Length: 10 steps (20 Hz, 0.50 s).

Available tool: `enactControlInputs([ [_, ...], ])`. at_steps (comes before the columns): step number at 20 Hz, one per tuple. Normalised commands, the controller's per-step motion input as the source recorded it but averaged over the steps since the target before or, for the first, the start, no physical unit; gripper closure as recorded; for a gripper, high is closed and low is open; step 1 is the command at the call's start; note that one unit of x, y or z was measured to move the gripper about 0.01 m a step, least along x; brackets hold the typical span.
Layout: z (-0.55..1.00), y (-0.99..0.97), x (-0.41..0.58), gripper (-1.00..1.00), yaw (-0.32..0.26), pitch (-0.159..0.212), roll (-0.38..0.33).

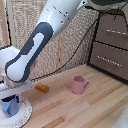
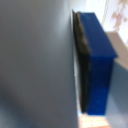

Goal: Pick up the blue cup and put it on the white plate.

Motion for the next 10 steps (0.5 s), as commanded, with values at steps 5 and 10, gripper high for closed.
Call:
enactControlInputs([
  [5, 0.75, -0.28, 0.119, -1.0, 0.005, -0.048, 0.0],
  [10, 0.75, -0.27, 0.32, -1.0, 0.001, -0.146, -0.006],
])
